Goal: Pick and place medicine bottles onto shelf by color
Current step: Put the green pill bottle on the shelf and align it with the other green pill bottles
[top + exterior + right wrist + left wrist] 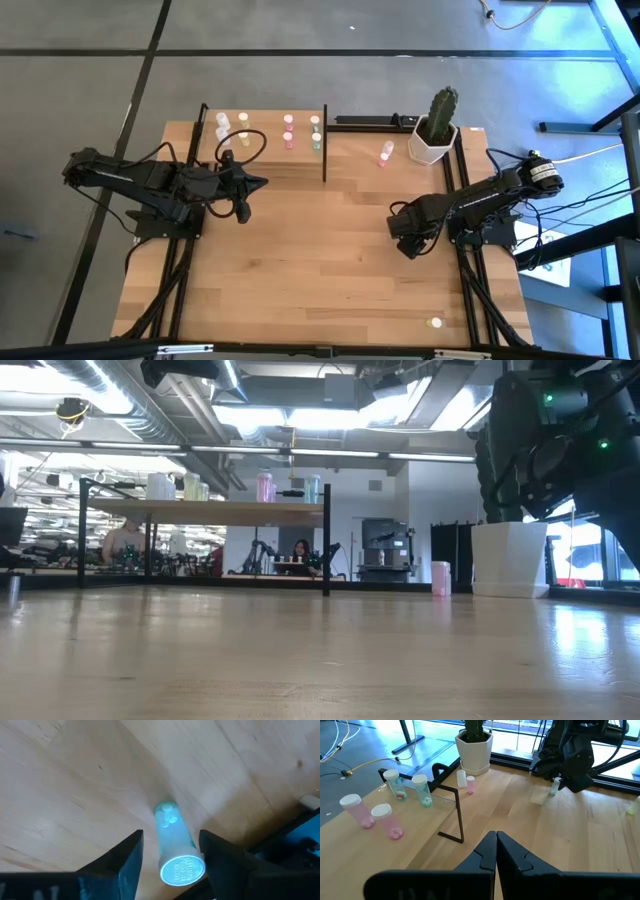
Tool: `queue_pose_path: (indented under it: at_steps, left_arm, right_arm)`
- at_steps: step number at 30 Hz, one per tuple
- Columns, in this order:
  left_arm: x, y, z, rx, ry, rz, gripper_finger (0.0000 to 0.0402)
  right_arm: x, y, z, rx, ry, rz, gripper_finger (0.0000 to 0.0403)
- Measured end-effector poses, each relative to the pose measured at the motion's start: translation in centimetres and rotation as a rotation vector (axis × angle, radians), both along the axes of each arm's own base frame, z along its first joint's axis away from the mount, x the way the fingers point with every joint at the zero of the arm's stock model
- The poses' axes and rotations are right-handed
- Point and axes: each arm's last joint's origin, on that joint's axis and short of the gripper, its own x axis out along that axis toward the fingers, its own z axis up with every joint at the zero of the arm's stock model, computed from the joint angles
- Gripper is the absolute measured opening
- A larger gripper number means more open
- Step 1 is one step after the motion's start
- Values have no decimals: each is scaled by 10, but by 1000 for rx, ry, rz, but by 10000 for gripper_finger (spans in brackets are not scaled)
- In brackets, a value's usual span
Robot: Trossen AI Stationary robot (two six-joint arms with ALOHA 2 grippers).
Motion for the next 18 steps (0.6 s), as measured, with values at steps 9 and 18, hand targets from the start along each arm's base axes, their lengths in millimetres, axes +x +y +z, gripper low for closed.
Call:
queue_pose_path:
  at_steps: [9, 18]
  left_arm:
    - [0, 0, 0, 0, 0, 0, 1]
    - [0, 0, 0, 0, 0, 0, 1]
  right_arm:
    - [0, 0, 0, -4, 2, -19, 146]
    - [0, 0, 0, -7, 2, -34, 117]
